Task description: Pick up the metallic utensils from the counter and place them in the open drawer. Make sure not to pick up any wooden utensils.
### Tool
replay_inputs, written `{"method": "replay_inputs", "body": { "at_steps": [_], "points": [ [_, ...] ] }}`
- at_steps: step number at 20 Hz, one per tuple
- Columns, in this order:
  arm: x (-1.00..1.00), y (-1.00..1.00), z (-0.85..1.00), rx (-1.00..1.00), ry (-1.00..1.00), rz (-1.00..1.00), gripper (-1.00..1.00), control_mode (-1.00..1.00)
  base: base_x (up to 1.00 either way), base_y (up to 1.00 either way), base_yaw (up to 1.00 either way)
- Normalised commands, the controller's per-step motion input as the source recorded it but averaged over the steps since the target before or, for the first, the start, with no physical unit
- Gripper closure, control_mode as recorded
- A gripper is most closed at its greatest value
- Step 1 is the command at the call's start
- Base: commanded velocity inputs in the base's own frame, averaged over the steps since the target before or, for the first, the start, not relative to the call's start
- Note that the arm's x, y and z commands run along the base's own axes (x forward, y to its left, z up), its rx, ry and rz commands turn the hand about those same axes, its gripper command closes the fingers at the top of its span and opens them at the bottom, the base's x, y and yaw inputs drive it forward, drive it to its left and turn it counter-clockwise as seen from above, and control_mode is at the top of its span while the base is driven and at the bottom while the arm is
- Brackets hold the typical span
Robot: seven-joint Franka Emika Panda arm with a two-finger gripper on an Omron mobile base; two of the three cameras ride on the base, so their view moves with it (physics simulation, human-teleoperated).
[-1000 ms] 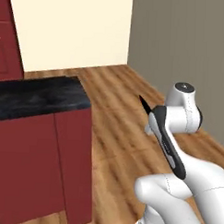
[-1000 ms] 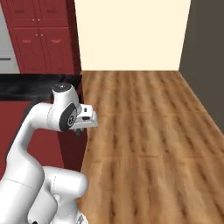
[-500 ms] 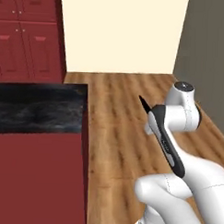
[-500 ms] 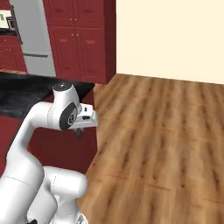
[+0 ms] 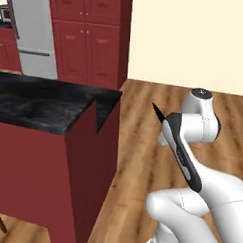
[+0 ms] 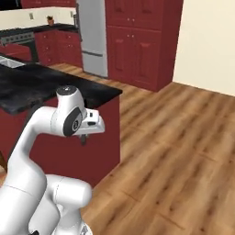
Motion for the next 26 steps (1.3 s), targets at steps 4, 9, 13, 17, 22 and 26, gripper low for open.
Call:
{"method": "replay_inputs", "body": {
  "at_steps": [4, 9, 13, 17, 22, 26],
  "points": [
    [0.00, 0.00, 0.00, 0.00, 0.00, 0.00, 1.00, 1.00, 0.33, -0.84, 0.62],
    [0.00, 0.00, 0.00, 0.00, 0.00, 0.00, 1.00, 1.00, 0.58, -0.85, 0.58],
    [0.00, 0.00, 0.00, 0.00, 0.00, 0.00, 1.00, 1.00, 1.00, -0.78, 0.43],
    [0.00, 0.00, 0.00, 0.00, 0.00, 0.00, 1.00, 1.00, 0.98, -0.88, 0.37],
    [0.00, 0.00, 0.00, 0.00, 0.00, 0.00, 1.00, 1.00, 0.81, -1.00, 0.31],
    [0.00, 0.00, 0.00, 0.00, 0.00, 0.00, 1.00, 1.00, 0.79, -1.00, 0.28]
  ]
}}
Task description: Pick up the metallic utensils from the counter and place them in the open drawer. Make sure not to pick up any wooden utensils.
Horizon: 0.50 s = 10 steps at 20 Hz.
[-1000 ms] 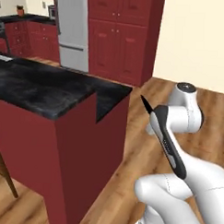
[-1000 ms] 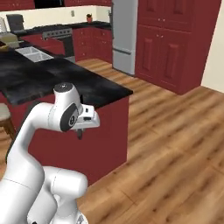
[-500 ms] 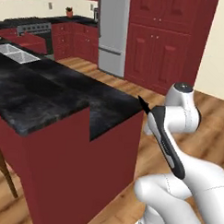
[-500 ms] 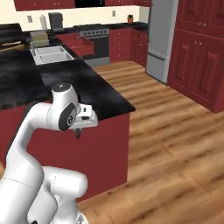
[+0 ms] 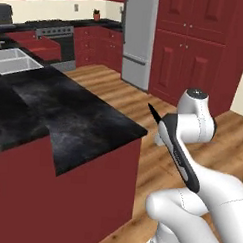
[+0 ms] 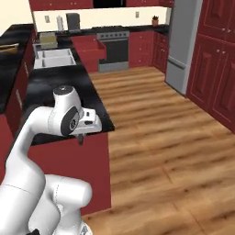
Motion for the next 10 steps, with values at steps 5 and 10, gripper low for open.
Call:
{"method": "replay_inputs", "body": {
  "at_steps": [5, 10],
  "points": [
    [0.00, 0.00, 0.00, 0.00, 0.00, 0.00, 1.00, 1.00, 0.80, -1.00, 0.29],
    [0.00, 0.00, 0.00, 0.00, 0.00, 0.00, 1.00, 1.00, 0.82, -1.00, 0.29]
  ]
}}
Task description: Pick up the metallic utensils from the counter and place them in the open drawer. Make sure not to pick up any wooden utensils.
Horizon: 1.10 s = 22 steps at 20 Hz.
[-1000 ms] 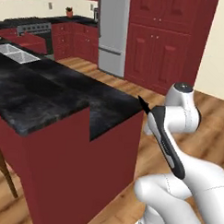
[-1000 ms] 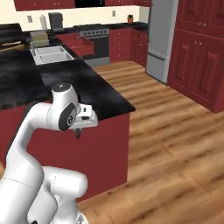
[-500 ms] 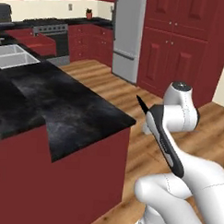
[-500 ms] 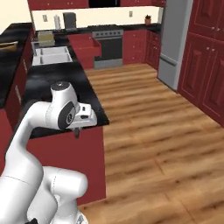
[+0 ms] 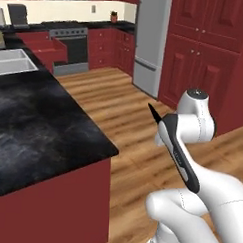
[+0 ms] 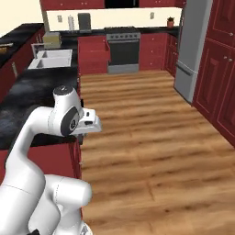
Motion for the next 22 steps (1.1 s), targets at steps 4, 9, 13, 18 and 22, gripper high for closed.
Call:
{"method": "replay_inputs", "body": {
  "at_steps": [4, 9, 13, 18, 22],
  "points": [
    [0.00, 0.00, 0.00, 0.00, 0.00, 0.00, 1.00, 1.00, 0.83, -0.97, 0.29],
    [0.00, 0.00, 0.00, 0.00, 0.00, 0.00, 1.00, 1.00, 0.86, -0.95, 0.29],
    [0.00, 0.00, 0.00, 0.00, 0.00, 0.00, 1.00, 1.00, 0.93, -0.92, 0.31],
    [0.00, 0.00, 0.00, 0.00, 0.00, 0.00, 1.00, 1.00, 1.00, -0.79, 0.37],
    [0.00, 0.00, 0.00, 0.00, 0.00, 0.00, 1.00, 1.00, 1.00, -0.47, 0.35]
  ]
}}
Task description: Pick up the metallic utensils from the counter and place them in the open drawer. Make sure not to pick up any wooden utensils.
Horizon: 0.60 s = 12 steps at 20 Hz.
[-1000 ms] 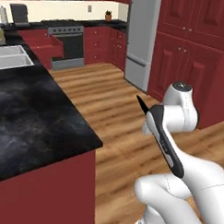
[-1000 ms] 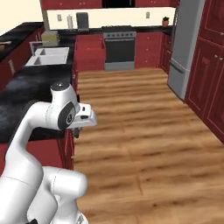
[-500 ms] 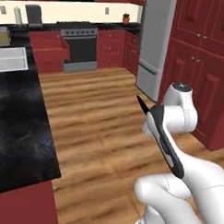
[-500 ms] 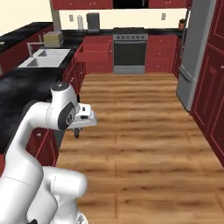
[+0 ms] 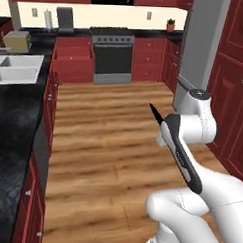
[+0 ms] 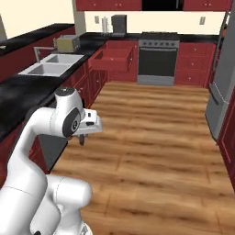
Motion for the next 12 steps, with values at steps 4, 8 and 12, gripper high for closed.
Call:
{"method": "replay_inputs", "body": {
  "at_steps": [4, 8, 12],
  "points": [
    [0.00, 0.00, 0.00, 0.00, 0.00, 0.00, 1.00, 1.00, 1.00, -0.06, 0.26],
    [0.00, 0.00, 0.00, 0.00, 0.00, 0.00, 1.00, 1.00, 1.00, 0.00, 0.22],
    [0.00, 0.00, 0.00, 0.00, 0.00, 0.00, 1.00, 1.00, 1.00, 0.00, 0.25]
  ]
}}
